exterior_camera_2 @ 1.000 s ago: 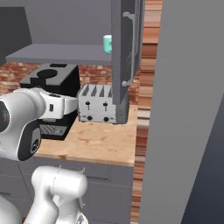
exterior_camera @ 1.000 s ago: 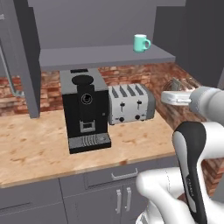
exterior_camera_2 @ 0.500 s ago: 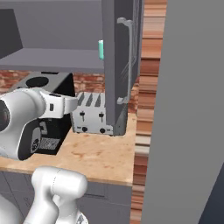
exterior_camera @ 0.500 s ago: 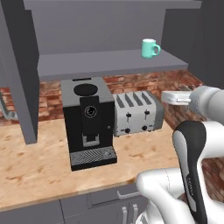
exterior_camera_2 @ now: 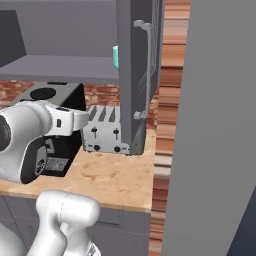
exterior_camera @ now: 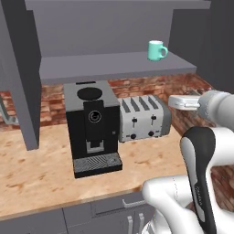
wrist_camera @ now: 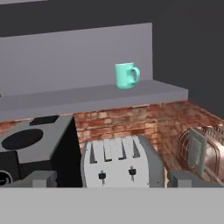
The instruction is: Open the cabinet directly in front. Then move the beer and the mug to the dining counter with the candle on it.
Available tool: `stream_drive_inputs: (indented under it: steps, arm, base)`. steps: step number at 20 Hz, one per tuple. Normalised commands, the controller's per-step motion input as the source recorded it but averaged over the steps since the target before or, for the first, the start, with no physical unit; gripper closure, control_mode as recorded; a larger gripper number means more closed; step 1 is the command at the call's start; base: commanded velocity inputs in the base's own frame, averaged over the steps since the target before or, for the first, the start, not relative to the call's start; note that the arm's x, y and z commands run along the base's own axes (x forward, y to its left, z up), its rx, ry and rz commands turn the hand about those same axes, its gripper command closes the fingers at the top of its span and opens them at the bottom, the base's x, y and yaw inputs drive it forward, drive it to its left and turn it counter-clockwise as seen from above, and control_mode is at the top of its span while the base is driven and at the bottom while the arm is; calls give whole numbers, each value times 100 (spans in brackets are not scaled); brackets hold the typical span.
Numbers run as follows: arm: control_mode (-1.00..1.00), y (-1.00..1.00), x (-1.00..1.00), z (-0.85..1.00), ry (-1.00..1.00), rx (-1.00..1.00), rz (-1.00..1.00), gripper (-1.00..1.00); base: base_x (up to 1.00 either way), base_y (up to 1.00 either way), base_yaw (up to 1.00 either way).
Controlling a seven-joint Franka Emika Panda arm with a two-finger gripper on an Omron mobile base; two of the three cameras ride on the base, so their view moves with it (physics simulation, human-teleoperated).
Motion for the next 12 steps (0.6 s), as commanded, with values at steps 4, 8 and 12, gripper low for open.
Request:
stream_drive_inputs:
  steps: [4,8,12]
  arm:
    - [-100,0,1,23,22,0,0,-100]
    - [-100,0,0,26,22,0,0,-100]
    - [-100,0,0,23,23,-3,0,-100]
  base:
    - [2,0,0]
    - [0,0,0]
    - [0,0,0]
